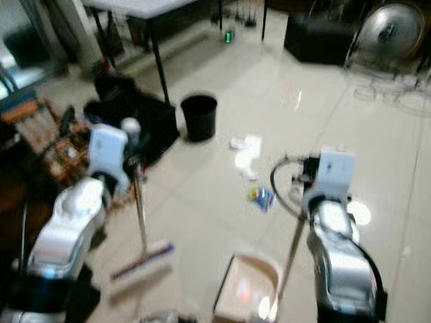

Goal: Sweep floor

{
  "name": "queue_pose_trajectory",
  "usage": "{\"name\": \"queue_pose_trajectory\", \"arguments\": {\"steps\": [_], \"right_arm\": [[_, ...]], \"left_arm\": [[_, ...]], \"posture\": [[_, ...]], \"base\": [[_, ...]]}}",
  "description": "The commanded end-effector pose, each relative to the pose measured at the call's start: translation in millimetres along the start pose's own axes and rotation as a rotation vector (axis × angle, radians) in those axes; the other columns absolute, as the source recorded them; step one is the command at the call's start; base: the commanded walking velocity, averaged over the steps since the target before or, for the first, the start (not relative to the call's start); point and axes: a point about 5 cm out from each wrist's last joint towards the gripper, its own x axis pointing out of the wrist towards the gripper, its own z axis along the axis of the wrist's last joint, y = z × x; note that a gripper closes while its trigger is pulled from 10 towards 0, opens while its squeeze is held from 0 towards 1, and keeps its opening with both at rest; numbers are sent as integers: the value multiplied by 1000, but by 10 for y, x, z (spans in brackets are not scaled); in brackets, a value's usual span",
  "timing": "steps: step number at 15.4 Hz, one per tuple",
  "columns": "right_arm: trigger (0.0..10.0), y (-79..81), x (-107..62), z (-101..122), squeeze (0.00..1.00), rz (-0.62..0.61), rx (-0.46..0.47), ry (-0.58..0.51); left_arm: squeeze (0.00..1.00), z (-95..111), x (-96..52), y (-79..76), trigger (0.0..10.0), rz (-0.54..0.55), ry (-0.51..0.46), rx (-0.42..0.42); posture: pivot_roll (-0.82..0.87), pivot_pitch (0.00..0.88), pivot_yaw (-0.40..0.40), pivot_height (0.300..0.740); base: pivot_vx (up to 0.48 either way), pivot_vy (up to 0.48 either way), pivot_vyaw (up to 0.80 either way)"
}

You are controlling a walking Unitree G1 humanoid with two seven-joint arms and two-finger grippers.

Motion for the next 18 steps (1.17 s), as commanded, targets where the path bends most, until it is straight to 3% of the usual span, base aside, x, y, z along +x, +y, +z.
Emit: {"name": "queue_pose_trajectory", "arguments": {"steps": [1, 2, 6, 15, 18], "right_arm": [[10000, -11, -12, 108, 0, -3, -9, -49], [10000, -10, -15, 110, 0, -1, -14, -50], [10000, -39, 23, 169, 0, -27, -25, -68], [10000, -67, 52, 272, 0, -49, -2, -111], [10000, -50, 53, 273, 0, -31, -41, -119]], "left_arm": [[0, 75, 37, 12, 10000, 1, -43, -29], [0, 66, 40, 9, 10000, 3, -39, -75], [0, 68, 53, -11, 10000, 12, -40, -26], [0, 154, 96, 27, 10000, 34, -98, -58], [0, 170, 108, 60, 10000, 48, -108, -66]], "posture": [[-27, 47, 85, 740], [-27, 47, 85, 740], [-28, 27, 69, 740], [-84, 27, 52, 740], [-85, 33, 47, 740]], "base": [[0, 0, 0], [0, 0, 0], [0, 0, 0], [0, 0, -800], [0, 0, -533]]}}
